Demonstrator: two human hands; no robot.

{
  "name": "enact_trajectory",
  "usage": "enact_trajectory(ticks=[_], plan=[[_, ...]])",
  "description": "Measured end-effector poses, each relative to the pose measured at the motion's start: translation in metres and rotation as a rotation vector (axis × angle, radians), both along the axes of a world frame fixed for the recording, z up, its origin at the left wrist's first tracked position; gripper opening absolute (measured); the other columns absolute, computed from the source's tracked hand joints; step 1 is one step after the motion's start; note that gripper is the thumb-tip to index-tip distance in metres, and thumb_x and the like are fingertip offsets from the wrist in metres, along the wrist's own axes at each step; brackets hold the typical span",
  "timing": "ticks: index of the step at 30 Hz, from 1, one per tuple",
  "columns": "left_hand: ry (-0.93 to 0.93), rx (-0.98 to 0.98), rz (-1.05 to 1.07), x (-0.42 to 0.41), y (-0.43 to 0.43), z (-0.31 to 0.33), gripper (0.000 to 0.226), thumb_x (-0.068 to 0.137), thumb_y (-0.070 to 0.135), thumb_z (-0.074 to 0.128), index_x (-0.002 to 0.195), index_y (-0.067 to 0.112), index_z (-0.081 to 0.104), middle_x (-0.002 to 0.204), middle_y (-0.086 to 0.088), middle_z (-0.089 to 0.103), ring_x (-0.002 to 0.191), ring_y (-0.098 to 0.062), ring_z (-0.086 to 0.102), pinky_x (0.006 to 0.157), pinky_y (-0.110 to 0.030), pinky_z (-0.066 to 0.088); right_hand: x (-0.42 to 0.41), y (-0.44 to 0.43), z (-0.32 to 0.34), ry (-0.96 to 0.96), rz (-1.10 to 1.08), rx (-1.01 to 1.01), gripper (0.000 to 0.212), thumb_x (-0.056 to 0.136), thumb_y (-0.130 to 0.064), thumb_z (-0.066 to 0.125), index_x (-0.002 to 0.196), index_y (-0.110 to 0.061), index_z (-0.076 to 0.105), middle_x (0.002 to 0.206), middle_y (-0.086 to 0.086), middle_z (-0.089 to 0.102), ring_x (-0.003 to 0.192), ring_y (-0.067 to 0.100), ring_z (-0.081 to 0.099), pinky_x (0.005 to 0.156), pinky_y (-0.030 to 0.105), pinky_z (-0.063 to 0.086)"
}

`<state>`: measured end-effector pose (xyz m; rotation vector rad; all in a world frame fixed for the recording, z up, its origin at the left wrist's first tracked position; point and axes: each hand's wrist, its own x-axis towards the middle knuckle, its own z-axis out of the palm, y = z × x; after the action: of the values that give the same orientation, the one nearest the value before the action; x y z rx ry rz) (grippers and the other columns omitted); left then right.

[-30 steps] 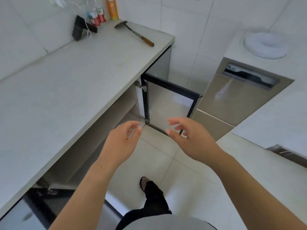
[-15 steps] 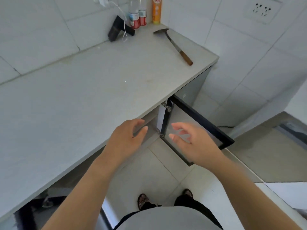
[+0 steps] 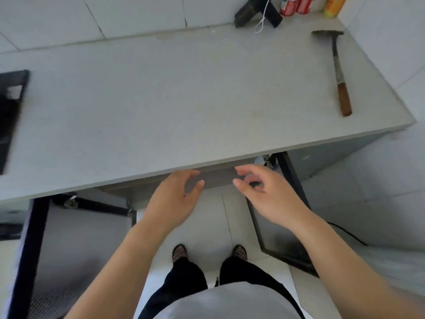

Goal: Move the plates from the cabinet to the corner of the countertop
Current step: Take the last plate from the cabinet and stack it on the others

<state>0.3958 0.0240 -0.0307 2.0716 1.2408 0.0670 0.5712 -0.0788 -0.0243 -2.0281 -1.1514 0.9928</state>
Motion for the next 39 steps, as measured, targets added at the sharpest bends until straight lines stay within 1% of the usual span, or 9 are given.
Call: enact_trajectory(ticks=[6,13,18,21,25,29,30,34,39], plan=[[0.015,-0.026,0.07,0.02,-0.006,-0.024,0.036,0.094,0.038,0.046,0.127,0.024,0.052,0.133,0.005,0.053,0.121,-0.01,0.048,0.091,-0.018,0.032,0.01,0.013,-0.037,-0.021,0.124,-0.036,0.039,0.088,-0.041,0.055,0.125,-0.028,0.052,0.121,-0.016,0.055,0.106,0.001,0.05,0.087,0.018,0.037],[0.068,-0.018,0.018,0.007,0.003,-0.074,0.036,0.094,0.035,0.046,0.127,0.023,0.052,0.132,0.004,0.054,0.119,-0.011,0.049,0.089,-0.019,0.033,-0.005,0.032,-0.087,-0.044,0.153,-0.029,0.037,0.089,-0.038,0.056,0.124,-0.026,0.054,0.122,-0.013,0.054,0.107,0.003,0.05,0.087,0.018,0.036],[0.088,0.0,0.01,0.002,0.011,-0.133,0.039,0.094,0.036,0.045,0.129,0.02,0.05,0.133,0.002,0.053,0.121,-0.014,0.049,0.091,-0.021,0.035,-0.016,0.044,-0.145,-0.065,0.144,-0.001,0.036,0.088,-0.038,0.057,0.122,-0.026,0.055,0.121,-0.013,0.056,0.107,0.003,0.052,0.086,0.018,0.036],[0.116,0.017,0.002,0.001,0.022,-0.177,0.04,0.093,0.037,0.046,0.129,0.02,0.051,0.133,-0.001,0.053,0.119,-0.019,0.051,0.093,-0.03,0.042,-0.015,0.052,-0.189,-0.095,0.125,0.006,0.035,0.088,-0.038,0.057,0.121,-0.025,0.056,0.122,-0.009,0.057,0.107,0.007,0.053,0.085,0.02,0.037],[0.245,0.125,-0.006,0.001,0.048,-0.238,0.039,0.091,0.034,0.045,0.128,0.021,0.051,0.132,-0.004,0.052,0.115,-0.03,0.051,0.089,-0.041,0.047,-0.01,0.07,-0.245,-0.155,0.118,-0.002,0.035,0.088,-0.039,0.056,0.121,-0.025,0.056,0.123,-0.007,0.058,0.106,0.007,0.054,0.081,0.02,0.036],[0.269,0.162,-0.022,0.006,0.075,-0.295,0.032,0.091,0.031,0.045,0.119,0.018,0.054,0.124,-0.008,0.054,0.109,-0.033,0.053,0.079,-0.04,0.047,-0.002,0.092,-0.298,-0.25,0.149,0.025,0.038,0.089,-0.038,0.056,0.123,-0.02,0.056,0.122,-0.003,0.058,0.109,0.011,0.054,0.072,0.013,0.03],[0.264,0.179,-0.034,0.008,0.08,-0.309,0.031,0.091,0.031,0.045,0.117,0.017,0.055,0.122,-0.009,0.054,0.109,-0.034,0.053,0.078,-0.039,0.047,0.0,0.098,-0.311,-0.27,0.158,0.031,0.038,0.089,-0.038,0.055,0.123,-0.02,0.056,0.122,-0.002,0.057,0.111,0.011,0.053,0.074,0.013,0.03],[0.254,0.243,-0.038,0.019,0.099,-0.368,0.042,0.092,0.032,0.046,0.131,0.02,0.047,0.135,-0.005,0.048,0.119,-0.028,0.048,0.092,-0.04,0.046,0.012,0.117,-0.372,-0.405,0.151,0.08,0.037,0.09,-0.038,0.054,0.121,-0.018,0.056,0.124,0.001,0.055,0.115,0.019,0.052,0.087,0.027,0.042],[0.244,0.35,-0.058,0.033,0.119,-0.449,0.045,0.092,0.032,0.046,0.134,0.019,0.044,0.141,-0.001,0.042,0.125,-0.026,0.042,0.099,-0.04,0.04,0.029,0.141,-0.454,-0.563,0.129,0.157,0.039,0.09,-0.037,0.054,0.12,-0.012,0.057,0.123,0.007,0.055,0.113,0.025,0.052,0.089,0.034,0.045]])
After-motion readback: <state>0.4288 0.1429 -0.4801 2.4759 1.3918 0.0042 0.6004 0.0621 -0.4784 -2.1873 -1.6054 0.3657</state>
